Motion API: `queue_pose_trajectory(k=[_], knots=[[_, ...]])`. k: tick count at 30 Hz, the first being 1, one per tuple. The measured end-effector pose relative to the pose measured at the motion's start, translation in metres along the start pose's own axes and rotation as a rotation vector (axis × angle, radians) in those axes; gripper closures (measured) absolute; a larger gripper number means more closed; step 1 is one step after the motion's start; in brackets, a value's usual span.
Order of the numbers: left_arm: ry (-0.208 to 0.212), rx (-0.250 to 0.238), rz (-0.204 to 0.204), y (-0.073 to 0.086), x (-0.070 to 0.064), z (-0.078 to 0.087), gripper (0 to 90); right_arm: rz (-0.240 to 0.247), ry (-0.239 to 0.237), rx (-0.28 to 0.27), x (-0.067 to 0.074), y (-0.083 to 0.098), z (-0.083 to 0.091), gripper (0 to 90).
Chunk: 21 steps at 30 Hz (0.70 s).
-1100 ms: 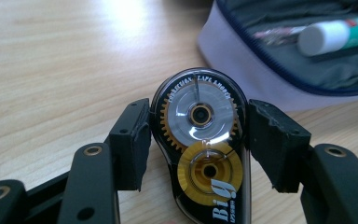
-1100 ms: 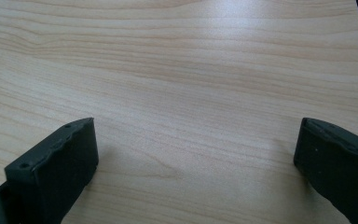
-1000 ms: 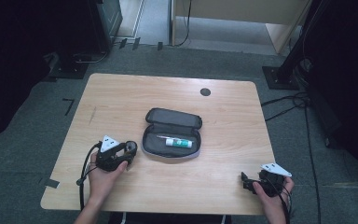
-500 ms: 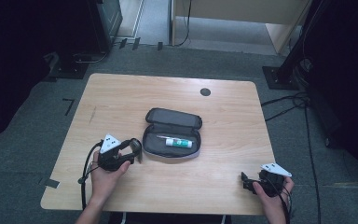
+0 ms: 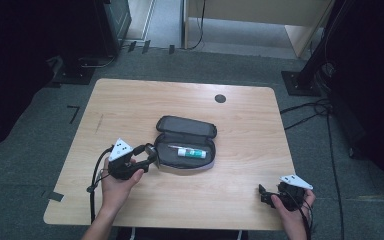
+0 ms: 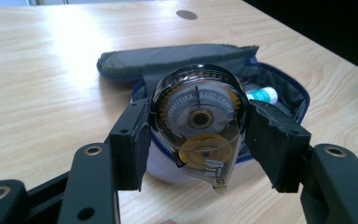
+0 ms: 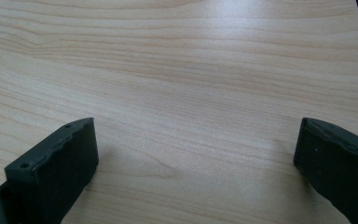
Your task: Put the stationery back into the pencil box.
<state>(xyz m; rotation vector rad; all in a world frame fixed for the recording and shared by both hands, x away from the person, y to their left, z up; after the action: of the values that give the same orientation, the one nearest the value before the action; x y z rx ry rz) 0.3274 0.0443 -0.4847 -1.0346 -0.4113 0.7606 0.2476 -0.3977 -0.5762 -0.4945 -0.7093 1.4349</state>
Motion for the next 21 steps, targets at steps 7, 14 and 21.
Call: queue_pose_trajectory(k=[7, 14, 21], knots=[[0.003, -0.015, -0.005, -0.012, -0.001, -0.009, 42.4, 0.000, 0.000, -0.003, 0.000, 0.000, 0.000, 0.0], [-0.010, -0.024, -0.008, -0.022, 0.003, -0.017, 42.3, 0.002, 0.000, -0.003, 0.000, 0.000, 0.000, 0.0], [-0.043, 0.014, -0.043, -0.018, 0.007, -0.033, 42.4, 0.002, 0.000, -0.003, 0.000, 0.000, 0.000, 0.0]])
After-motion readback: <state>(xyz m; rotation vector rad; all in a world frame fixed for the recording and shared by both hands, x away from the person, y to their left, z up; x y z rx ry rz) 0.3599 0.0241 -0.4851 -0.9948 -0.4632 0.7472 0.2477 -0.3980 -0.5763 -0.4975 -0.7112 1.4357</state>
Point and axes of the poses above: each handheld gripper's, and its own axes: z roughly backward along the jaws, y roughly out of its underside, x roughly to its left, the point moved 7 cm from there along -z, roughly forward along the jaws, and after that the axes turned 9 degrees about -z, right-handed, at the moved point
